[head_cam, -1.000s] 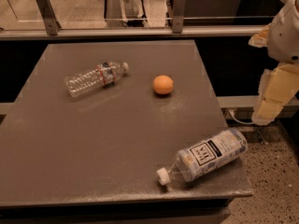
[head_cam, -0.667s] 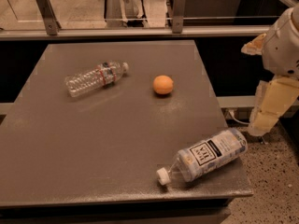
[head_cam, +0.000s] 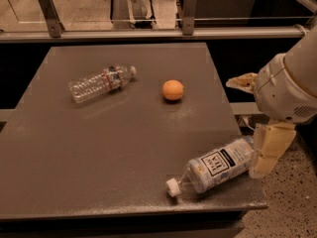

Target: Move blue plastic bottle near orange

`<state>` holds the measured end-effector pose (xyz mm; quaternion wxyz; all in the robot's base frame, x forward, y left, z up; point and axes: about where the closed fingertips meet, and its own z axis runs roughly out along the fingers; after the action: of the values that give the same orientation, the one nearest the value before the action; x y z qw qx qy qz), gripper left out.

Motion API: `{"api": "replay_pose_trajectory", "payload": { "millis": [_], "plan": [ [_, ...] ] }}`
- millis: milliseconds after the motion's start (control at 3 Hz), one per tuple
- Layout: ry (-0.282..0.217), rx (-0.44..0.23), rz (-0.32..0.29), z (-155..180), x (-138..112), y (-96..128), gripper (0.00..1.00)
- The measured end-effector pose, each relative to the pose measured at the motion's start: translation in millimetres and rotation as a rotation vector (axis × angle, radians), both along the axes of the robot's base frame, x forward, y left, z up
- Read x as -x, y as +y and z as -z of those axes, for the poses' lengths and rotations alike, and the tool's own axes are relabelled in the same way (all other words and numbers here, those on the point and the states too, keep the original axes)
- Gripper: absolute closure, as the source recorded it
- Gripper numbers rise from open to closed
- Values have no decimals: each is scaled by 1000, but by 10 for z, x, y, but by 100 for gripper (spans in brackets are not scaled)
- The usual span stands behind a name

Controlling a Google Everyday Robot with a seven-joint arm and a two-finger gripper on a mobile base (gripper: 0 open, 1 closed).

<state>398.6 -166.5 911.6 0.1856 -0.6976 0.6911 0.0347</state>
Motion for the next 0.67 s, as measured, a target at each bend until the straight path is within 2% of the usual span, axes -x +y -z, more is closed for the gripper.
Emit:
{"api": "replay_pose_trajectory", "payload": {
  "millis": [333,667],
  "plan": [
    [18,1,-50,193,75,53,0],
    [37,11,-69,330,133,57,0]
  ]
}}
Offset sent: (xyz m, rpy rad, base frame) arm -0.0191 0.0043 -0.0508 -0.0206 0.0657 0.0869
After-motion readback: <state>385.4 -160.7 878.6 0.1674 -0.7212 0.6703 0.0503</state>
